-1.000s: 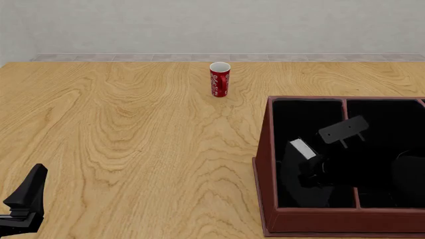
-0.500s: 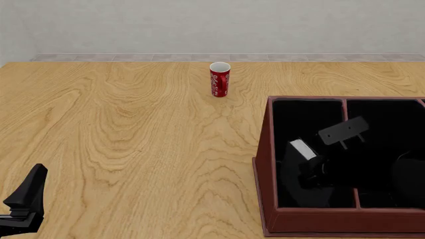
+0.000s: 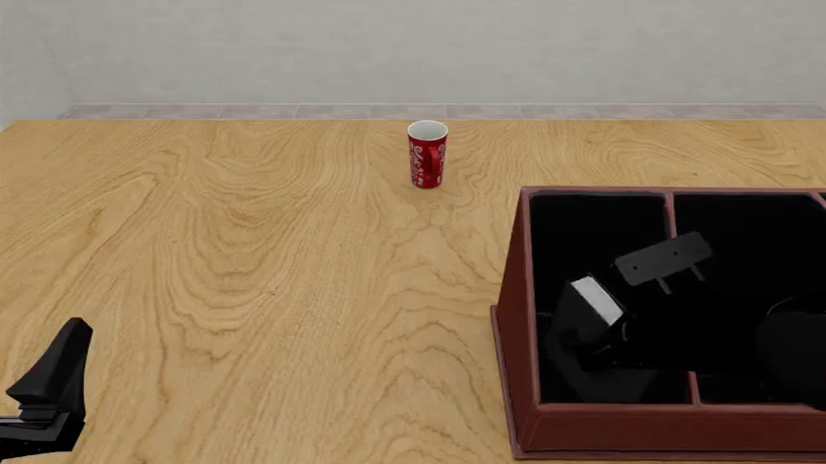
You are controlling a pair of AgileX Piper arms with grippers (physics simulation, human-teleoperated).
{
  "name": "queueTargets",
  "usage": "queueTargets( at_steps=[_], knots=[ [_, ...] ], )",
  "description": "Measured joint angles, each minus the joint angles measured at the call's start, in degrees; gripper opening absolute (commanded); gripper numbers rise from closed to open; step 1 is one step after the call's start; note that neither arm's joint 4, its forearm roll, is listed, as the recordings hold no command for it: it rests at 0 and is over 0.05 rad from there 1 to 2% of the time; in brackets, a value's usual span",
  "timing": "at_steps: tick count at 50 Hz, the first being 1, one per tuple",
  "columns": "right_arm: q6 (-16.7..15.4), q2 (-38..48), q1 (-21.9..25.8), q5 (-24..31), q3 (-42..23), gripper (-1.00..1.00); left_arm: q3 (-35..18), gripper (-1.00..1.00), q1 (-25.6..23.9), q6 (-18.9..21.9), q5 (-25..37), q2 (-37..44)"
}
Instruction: Pick up the book and place it in the left compartment of the caddy.
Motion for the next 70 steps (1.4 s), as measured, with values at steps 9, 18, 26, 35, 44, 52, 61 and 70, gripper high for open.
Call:
queueTargets(
  at_steps=[9,18,26,35,44,52,61,70],
  knots=[
    [-0.2,-0.3,-0.1,0.3,-0.2,1.00,0.0,1.00,0.0,0.0,0.0,0.0],
    [-0.6,-0.7,-0.4,0.7,-0.7,1.00,0.0,1.00,0.0,0.0,0.0,0.0],
    [-1.0,-1.2,-0.6,1.5,-1.3,1.00,0.0,1.00,0.0,0.0,0.0,0.0],
    [-1.6,-2.0,-0.8,2.8,-2.4,1.00,0.0,1.00,0.0,0.0,0.0,0.0],
    [-2.9,-3.1,-1.5,4.8,-4.2,1.00,0.0,1.00,0.0,0.0,0.0,0.0],
    [-4.3,-4.4,-2.3,7.1,-6.2,1.00,0.0,1.00,0.0,0.0,0.0,0.0],
    [-5.4,-6.4,-2.8,10.1,-9.2,1.00,0.0,1.00,0.0,0.0,0.0,0.0],
    [-6.5,-8.2,-3.3,12.4,-11.5,1.00,0.0,1.00,0.0,0.0,0.0,0.0]
  ],
)
